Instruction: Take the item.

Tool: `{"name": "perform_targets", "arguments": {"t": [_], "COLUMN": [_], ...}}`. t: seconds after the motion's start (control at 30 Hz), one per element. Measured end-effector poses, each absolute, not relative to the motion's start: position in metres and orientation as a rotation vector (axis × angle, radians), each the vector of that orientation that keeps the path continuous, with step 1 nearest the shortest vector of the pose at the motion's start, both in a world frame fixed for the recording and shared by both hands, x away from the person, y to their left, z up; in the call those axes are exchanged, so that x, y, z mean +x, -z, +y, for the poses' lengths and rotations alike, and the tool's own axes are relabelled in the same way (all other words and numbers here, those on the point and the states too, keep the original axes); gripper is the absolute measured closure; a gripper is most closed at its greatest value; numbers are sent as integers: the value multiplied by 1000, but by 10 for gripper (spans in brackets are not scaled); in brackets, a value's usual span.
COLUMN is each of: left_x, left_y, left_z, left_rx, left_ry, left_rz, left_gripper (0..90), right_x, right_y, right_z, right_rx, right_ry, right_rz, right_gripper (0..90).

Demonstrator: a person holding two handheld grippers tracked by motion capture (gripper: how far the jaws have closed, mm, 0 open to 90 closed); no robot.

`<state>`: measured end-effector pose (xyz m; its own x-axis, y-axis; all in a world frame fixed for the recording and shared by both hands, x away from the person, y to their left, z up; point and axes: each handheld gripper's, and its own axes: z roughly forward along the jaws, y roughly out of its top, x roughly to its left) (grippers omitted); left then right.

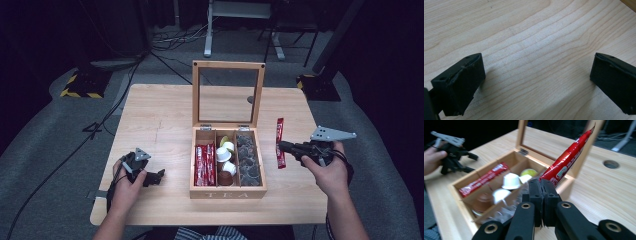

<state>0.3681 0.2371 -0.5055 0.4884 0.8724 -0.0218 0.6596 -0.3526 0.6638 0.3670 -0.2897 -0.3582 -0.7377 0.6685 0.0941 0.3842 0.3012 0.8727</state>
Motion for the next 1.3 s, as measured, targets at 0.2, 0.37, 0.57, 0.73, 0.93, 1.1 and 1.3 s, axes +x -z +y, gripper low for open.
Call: {"name": "perform_targets", "arguments": {"t": [0.2, 0.37, 0.57, 0.73, 0.93, 1.1, 1.3], "left_x": [368, 368, 368, 368, 368, 368, 368], "left_y": [505, 505, 505, 505, 505, 505, 505], "left_z": [237, 237, 237, 237, 237, 237, 237], "left_rx": [2130, 2130, 2130, 2130, 2130, 2130, 2130], "left_ry": [-447, -446, -447, -446, -446, -447, -446], "left_rz": [1244, 1244, 1244, 1245, 1244, 1244, 1244], "left_gripper": [0, 0, 0, 0, 0, 0, 0], "right_x": [373, 379, 387, 393, 401, 407, 412], "right_y": [363, 373, 387, 397, 414, 427, 442], "right_z": [-312, -325, -342, -347, -350, -355, -359], "right_rx": [1026, 1093, 1169, 1193, 1211, 1246, 1306], "right_ry": [-1371, -1302, -1260, -1233, -1169, -1135, -1070], "right_rz": [2227, 2207, 2196, 2198, 2225, 2243, 2281], "right_gripper": [884, 884, 884, 884, 884, 884, 883]}}
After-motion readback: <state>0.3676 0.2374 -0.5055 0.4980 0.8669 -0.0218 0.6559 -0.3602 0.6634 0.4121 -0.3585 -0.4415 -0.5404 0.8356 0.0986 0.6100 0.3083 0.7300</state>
